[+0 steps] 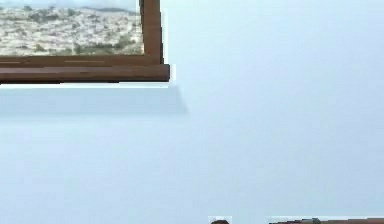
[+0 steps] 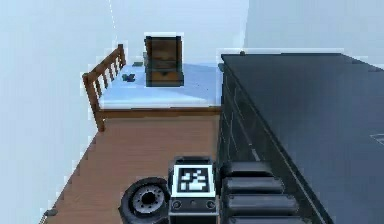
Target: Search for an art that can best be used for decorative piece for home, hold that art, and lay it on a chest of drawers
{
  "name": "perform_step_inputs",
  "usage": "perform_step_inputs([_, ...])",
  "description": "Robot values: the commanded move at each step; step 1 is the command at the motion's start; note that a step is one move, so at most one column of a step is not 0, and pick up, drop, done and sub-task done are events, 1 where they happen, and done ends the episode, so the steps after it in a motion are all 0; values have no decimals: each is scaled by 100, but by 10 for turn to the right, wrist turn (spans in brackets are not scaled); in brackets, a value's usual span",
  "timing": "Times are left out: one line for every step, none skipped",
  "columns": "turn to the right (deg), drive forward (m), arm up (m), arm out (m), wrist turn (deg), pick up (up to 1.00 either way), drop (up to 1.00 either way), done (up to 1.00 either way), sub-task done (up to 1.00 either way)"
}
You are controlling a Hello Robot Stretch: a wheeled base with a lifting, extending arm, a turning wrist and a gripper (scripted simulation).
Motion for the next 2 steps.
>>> perform_step_inputs([0,10,0,0,0,0,0,0,0])
perform_step_inputs([-450,0,0,0,0,0,0,0,0])
